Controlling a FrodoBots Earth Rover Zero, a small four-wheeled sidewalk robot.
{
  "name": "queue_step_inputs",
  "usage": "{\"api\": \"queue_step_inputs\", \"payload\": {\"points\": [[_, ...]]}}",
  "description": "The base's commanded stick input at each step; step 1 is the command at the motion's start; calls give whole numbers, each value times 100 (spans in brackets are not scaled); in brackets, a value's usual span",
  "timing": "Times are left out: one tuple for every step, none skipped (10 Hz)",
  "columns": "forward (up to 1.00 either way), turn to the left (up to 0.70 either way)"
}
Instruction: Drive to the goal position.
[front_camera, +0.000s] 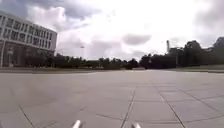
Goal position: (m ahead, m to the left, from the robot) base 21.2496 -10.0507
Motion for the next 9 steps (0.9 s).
{"api": "queue_step_inputs", "payload": {"points": [[70, 0], [70, 0], [70, 0], [70, 0], [70, 0], [70, 0], [70, 0], [70, 0], [70, 0]]}}
